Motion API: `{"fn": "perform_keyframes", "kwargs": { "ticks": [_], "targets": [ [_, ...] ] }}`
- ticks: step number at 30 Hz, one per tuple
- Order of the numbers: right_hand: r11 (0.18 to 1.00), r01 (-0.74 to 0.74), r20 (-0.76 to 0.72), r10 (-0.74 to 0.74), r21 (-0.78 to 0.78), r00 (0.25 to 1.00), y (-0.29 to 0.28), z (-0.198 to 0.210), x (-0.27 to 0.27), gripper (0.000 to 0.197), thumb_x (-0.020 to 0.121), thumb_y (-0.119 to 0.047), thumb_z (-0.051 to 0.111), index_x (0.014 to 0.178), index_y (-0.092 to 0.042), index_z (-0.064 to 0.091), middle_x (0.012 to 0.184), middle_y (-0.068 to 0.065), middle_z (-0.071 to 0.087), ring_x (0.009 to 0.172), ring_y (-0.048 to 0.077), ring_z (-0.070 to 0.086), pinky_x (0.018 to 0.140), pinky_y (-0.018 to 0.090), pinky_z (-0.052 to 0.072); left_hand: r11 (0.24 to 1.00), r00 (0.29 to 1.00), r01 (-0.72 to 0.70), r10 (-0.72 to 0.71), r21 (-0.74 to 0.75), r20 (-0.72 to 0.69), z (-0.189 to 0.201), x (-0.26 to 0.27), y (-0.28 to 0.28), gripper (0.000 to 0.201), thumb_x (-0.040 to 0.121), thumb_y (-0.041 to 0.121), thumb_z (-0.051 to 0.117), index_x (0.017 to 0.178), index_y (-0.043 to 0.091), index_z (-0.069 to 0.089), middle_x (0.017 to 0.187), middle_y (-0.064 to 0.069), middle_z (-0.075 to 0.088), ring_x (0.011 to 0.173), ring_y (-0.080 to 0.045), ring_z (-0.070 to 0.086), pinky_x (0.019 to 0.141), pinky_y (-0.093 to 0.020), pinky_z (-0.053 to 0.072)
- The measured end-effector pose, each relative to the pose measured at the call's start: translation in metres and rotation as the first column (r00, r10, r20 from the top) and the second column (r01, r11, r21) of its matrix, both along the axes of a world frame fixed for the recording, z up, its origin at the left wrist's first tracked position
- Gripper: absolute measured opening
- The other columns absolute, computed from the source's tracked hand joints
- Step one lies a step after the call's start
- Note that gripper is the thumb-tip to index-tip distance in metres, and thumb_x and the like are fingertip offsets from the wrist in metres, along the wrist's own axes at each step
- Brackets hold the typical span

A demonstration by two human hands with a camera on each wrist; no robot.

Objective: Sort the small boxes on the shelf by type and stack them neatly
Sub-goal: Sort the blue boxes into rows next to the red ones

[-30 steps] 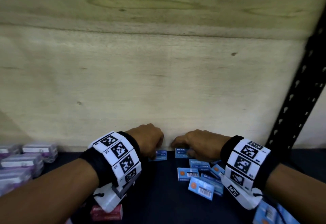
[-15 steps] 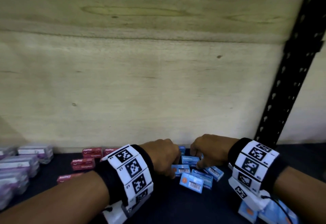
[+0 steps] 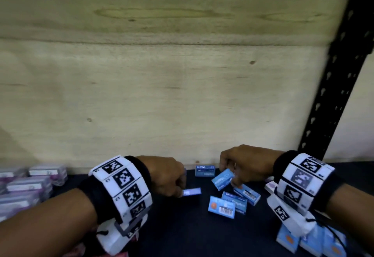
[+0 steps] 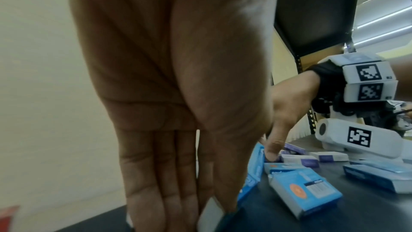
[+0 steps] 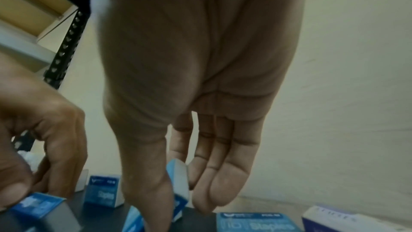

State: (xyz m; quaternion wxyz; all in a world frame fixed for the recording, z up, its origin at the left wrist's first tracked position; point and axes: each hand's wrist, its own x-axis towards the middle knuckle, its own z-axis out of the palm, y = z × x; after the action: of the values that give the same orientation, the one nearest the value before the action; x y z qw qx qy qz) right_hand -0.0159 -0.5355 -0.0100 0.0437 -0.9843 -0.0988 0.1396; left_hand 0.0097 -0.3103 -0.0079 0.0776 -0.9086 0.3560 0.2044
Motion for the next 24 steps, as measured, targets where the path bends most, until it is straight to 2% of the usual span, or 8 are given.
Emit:
{"fn": "perform_keyframes", "kwargs": {
  "ticks": [3, 5, 8, 11, 15, 18, 20, 24],
  "targets": [
    [0.998, -0.038, -0.015, 0.038, 0.042, 0.999, 0.004, 0.003, 0.001, 0.035, 0.082, -0.015, 0.074, 0.111, -0.029, 0.060, 0.086, -0.014, 0.058, 0.072, 0.002, 0.053, 0.073, 0.025, 0.047, 1.000, 1.000, -0.028, 0.028, 0.005, 0.006, 0.002, 0.001, 0.008, 0.030, 0.101, 0.037, 0.048, 0.121, 0.022, 0.065, 0.117, 0.003, 0.066, 0.101, -0.017, 0.060, 0.087, -0.030, 0.047],
    [0.997, -0.056, -0.011, 0.056, 0.062, 0.998, 0.008, 0.003, 0.002, 0.031, 0.084, -0.014, 0.073, 0.111, -0.026, 0.064, 0.093, -0.010, 0.061, 0.073, 0.003, 0.054, 0.067, 0.019, 0.045, 0.999, 0.999, -0.046, 0.046, 0.005, 0.008, 0.000, 0.001, 0.011, 0.032, 0.102, 0.038, 0.046, 0.122, 0.021, 0.064, 0.117, 0.001, 0.066, 0.101, -0.017, 0.060, 0.089, -0.033, 0.048],
    [0.994, -0.075, 0.005, 0.075, 0.074, 0.997, 0.015, -0.001, 0.005, 0.028, 0.088, -0.019, 0.070, 0.115, -0.023, 0.064, 0.091, -0.011, 0.059, 0.074, 0.003, 0.053, 0.064, 0.016, 0.040, 0.998, 0.998, -0.066, 0.066, -0.008, 0.007, -0.001, 0.000, 0.012, 0.032, 0.102, 0.038, 0.045, 0.122, 0.021, 0.063, 0.117, 0.001, 0.065, 0.101, -0.018, 0.060, 0.092, -0.036, 0.049],
    [0.993, -0.091, 0.017, 0.090, 0.077, 0.996, 0.020, -0.006, 0.008, 0.026, 0.091, -0.027, 0.068, 0.116, -0.020, 0.064, 0.096, -0.007, 0.064, 0.085, 0.013, 0.060, 0.070, 0.021, 0.044, 0.996, 0.997, -0.081, 0.081, -0.033, 0.002, -0.002, -0.001, 0.012, 0.031, 0.100, 0.042, 0.047, 0.119, 0.022, 0.064, 0.113, 0.002, 0.064, 0.098, -0.017, 0.059, 0.087, -0.032, 0.048],
    [0.993, -0.101, 0.017, 0.100, 0.053, 0.995, 0.026, -0.009, 0.011, 0.027, 0.091, -0.034, 0.068, 0.112, -0.017, 0.063, 0.104, 0.002, 0.067, 0.091, 0.023, 0.063, 0.076, 0.030, 0.046, 0.996, 0.995, -0.082, 0.084, -0.042, 0.060, -0.006, -0.001, 0.011, 0.025, 0.096, 0.040, 0.057, 0.110, 0.020, 0.064, 0.096, 0.004, 0.058, 0.087, -0.016, 0.056, 0.073, -0.029, 0.044],
    [0.994, -0.105, 0.010, 0.105, 0.036, 0.994, 0.030, -0.010, 0.013, 0.028, 0.090, -0.034, 0.070, 0.111, -0.017, 0.063, 0.103, 0.004, 0.068, 0.092, 0.024, 0.064, 0.075, 0.029, 0.046, 0.996, 0.987, -0.085, 0.089, -0.034, 0.133, -0.007, -0.001, 0.013, 0.023, 0.096, 0.037, 0.058, 0.106, 0.018, 0.065, 0.092, 0.002, 0.053, 0.084, -0.019, 0.055, 0.069, -0.028, 0.040],
    [0.993, -0.109, 0.008, 0.109, 0.035, 0.994, 0.034, -0.010, 0.014, 0.027, 0.090, -0.033, 0.071, 0.110, -0.017, 0.063, 0.102, 0.004, 0.068, 0.092, 0.023, 0.064, 0.078, 0.030, 0.048, 0.996, 0.981, -0.090, 0.092, -0.018, 0.169, -0.005, -0.002, 0.014, 0.024, 0.095, 0.038, 0.059, 0.107, 0.017, 0.066, 0.092, 0.000, 0.051, 0.089, -0.023, 0.058, 0.070, -0.029, 0.041],
    [0.992, -0.122, 0.015, 0.122, 0.007, 0.992, 0.043, -0.015, 0.017, 0.033, 0.088, -0.033, 0.073, 0.115, -0.017, 0.063, 0.104, 0.000, 0.066, 0.095, 0.020, 0.063, 0.080, 0.029, 0.048, 0.993, 0.975, -0.119, 0.117, 0.002, 0.187, -0.002, -0.004, 0.018, 0.028, 0.095, 0.040, 0.060, 0.113, 0.019, 0.064, 0.101, -0.002, 0.055, 0.096, -0.024, 0.060, 0.072, -0.030, 0.044]
  ]
}}
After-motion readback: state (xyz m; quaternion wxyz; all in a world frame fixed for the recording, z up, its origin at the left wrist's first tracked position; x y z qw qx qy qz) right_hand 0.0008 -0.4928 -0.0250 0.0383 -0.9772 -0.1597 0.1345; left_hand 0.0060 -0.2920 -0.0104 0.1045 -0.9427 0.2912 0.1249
